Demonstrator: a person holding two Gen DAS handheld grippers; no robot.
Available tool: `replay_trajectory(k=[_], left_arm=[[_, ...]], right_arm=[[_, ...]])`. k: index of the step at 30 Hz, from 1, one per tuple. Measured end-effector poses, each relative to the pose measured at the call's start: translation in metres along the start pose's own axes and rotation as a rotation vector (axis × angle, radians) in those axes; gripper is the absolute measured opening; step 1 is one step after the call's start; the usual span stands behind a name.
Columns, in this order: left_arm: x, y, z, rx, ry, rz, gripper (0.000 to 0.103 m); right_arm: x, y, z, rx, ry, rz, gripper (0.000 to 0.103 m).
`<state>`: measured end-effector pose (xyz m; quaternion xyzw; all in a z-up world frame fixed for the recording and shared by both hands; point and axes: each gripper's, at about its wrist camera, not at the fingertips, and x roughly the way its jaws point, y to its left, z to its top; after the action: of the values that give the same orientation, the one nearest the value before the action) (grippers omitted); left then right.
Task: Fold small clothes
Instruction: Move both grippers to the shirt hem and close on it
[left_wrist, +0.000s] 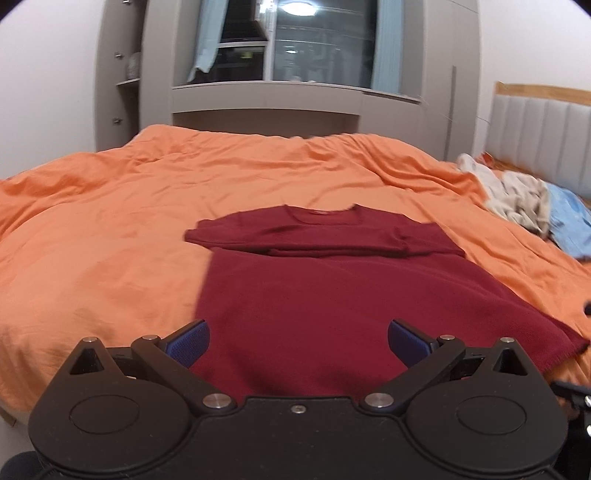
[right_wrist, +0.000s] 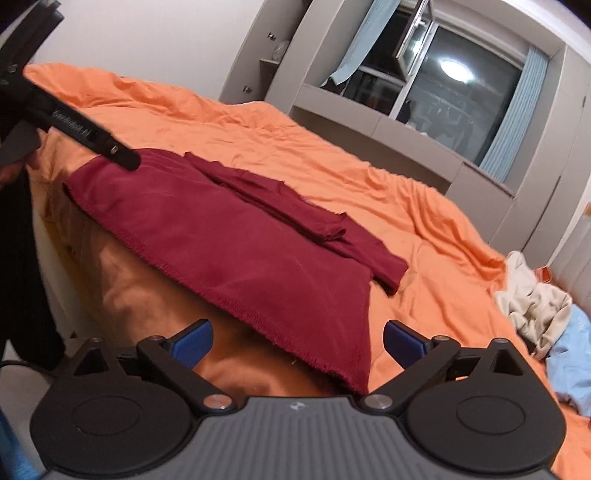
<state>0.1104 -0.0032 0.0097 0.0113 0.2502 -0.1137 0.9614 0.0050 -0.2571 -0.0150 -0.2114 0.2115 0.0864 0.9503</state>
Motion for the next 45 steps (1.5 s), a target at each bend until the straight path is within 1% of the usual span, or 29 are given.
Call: replay_trajectory(k=[3, 6, 8, 9, 10, 11, 13, 14, 15, 16, 18, 19, 24, 27, 30, 33, 35, 38, 40, 43, 45], left_arm=[[0.001, -0.009, -0.004, 0.034, 0.007, -0.034, 0.103], [0.001, -0.017, -0.007, 0.061, 0.004, -0.072, 0.103], [-0.002, -0.021, -0.009, 0.073, -0.009, -0.107, 0.103], [-0.004, -0.023, -0.010, 0.079, -0.015, -0.123, 0.103], [-0.006, -0.025, -0.011, 0.091, -0.020, -0.140, 0.103], [-0.008, -0.028, -0.013, 0.105, -0.025, -0.152, 0.103], [-0.010, -0.036, -0.016, 0.148, -0.036, -0.167, 0.103], [-0.012, -0.040, -0.018, 0.176, -0.042, -0.170, 0.103], [-0.013, -0.045, -0.020, 0.206, -0.047, -0.170, 0.103], [-0.014, -0.050, -0.023, 0.238, -0.050, -0.164, 0.103], [-0.014, -0.058, -0.027, 0.283, -0.043, -0.140, 0.103], [-0.012, -0.062, -0.029, 0.297, -0.038, -0.135, 0.103], [-0.010, -0.071, -0.033, 0.334, -0.018, -0.154, 0.103], [-0.004, -0.078, -0.036, 0.371, -0.012, -0.124, 0.103], [0.004, -0.085, -0.037, 0.377, -0.003, -0.093, 0.102], [0.013, -0.090, -0.036, 0.372, 0.003, -0.043, 0.102], [0.017, -0.090, -0.034, 0.355, 0.006, -0.023, 0.101], [0.015, -0.083, -0.032, 0.323, -0.004, 0.005, 0.096], [0.012, -0.078, -0.029, 0.313, -0.012, 0.054, 0.092], [0.007, -0.064, -0.025, 0.324, -0.022, 0.126, 0.087], [0.003, -0.052, -0.022, 0.326, -0.021, 0.144, 0.084]], right_arm=[[0.008, 0.002, 0.002, -0.002, 0.002, -0.022, 0.092], [0.014, 0.006, 0.001, -0.020, 0.010, 0.008, 0.087], [0.015, 0.008, 0.001, -0.033, -0.002, 0.011, 0.086], [0.016, 0.006, 0.001, -0.036, -0.014, 0.010, 0.081], [0.016, 0.005, 0.001, -0.038, -0.024, 0.007, 0.073], [0.016, 0.004, 0.002, -0.036, -0.035, 0.004, 0.067], [0.015, -0.001, 0.004, -0.014, -0.052, 0.016, 0.043], [0.015, -0.005, 0.005, 0.009, -0.062, 0.031, 0.036], [0.015, -0.009, 0.007, 0.035, -0.065, 0.049, 0.023], [0.016, -0.014, 0.009, 0.067, -0.065, 0.074, 0.018], [0.018, -0.025, 0.013, 0.131, -0.067, 0.109, 0.013], [0.020, -0.030, 0.015, 0.166, -0.070, 0.125, 0.012], [0.027, -0.058, 0.026, 0.321, -0.090, 0.186, 0.011], [0.025, -0.067, 0.029, 0.363, -0.114, 0.203, 0.010], [0.024, -0.070, 0.033, 0.381, -0.132, 0.206, 0.010], [0.025, -0.071, 0.035, 0.388, -0.144, 0.204, 0.009], [0.024, -0.074, 0.035, 0.396, -0.152, 0.201, 0.009], [0.021, -0.074, 0.034, 0.404, -0.164, 0.196, 0.009], [0.019, -0.075, 0.032, 0.407, -0.166, 0.194, 0.009], [0.017, -0.075, 0.028, 0.411, -0.162, 0.190, 0.008], [0.016, -0.074, 0.026, 0.413, -0.156, 0.188, 0.008]])
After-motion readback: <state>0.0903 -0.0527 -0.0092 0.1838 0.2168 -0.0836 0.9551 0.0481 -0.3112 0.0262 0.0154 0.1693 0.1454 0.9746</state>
